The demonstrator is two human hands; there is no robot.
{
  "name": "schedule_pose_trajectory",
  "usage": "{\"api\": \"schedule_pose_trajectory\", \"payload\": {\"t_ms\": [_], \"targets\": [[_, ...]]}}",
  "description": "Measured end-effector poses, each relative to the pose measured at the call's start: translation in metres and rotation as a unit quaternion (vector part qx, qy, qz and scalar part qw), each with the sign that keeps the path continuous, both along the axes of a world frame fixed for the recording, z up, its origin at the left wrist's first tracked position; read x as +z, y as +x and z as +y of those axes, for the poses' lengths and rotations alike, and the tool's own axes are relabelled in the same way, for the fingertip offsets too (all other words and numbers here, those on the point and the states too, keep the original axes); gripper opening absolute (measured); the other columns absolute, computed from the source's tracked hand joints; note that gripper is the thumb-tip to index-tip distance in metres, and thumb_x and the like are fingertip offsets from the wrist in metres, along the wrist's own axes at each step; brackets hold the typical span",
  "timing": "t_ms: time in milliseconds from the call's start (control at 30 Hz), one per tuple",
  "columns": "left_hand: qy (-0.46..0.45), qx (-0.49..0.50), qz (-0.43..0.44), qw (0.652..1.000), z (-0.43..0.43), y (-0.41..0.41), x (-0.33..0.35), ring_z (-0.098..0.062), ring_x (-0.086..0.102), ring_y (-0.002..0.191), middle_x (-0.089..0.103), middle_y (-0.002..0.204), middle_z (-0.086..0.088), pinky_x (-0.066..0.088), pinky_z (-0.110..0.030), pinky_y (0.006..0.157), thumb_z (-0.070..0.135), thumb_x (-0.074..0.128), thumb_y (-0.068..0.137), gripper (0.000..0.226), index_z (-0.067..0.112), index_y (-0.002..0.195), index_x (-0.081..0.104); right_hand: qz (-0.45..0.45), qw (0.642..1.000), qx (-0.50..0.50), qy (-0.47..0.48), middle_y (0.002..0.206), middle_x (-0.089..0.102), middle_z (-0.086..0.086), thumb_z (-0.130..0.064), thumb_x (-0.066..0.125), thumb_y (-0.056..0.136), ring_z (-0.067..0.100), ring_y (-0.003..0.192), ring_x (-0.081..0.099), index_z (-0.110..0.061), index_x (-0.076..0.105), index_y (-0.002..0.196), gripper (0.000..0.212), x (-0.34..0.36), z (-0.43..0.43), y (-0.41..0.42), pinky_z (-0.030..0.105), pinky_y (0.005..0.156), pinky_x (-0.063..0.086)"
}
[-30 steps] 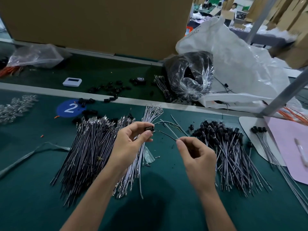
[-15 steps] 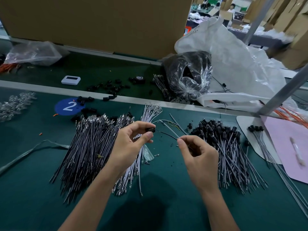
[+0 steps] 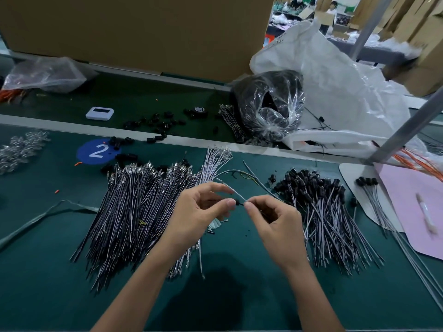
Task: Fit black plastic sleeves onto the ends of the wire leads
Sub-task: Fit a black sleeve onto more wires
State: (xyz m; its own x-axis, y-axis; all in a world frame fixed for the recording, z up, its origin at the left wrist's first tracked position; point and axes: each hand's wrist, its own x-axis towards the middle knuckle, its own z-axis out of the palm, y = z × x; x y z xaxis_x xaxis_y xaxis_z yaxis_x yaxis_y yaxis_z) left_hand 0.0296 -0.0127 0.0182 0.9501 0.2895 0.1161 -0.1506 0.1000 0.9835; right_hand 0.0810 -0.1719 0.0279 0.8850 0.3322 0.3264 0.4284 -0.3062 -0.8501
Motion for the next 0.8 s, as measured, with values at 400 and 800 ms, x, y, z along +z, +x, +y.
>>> {"api": "schedule_pose_trajectory", "payload": {"t_ms": [400,800], "targets": [[-0.159,0.05,0.028,0.986,-0.001,-0.006,-0.014,-0.023,0.073,0.069,0.075,0.082,-0.019,0.057,-0.023,0.057,0.016,0.065,0.078,0.021,0.009,0.094,0.076,-0.016,0.998,-0.064,-0.005,0.074,0.07,-0.011,-0.007,0.073,0.084,0.006,0.072,0.064,-0.02,0.074,0.08,0.014,-0.001,-0.004,0.003,0.015,0.069,0.048],[-0.192,0.06,0.017,0.979,0.005,-0.007,-0.013,-0.023,0.074,0.072,0.075,0.084,-0.019,0.057,-0.023,0.058,0.016,0.065,0.078,0.017,0.015,0.087,0.08,-0.122,0.985,-0.077,-0.089,0.079,0.067,-0.009,-0.003,0.078,0.078,0.006,0.076,0.06,-0.018,0.077,0.085,0.017,0.005,-0.019,0.002,0.01,0.069,0.044]]}}
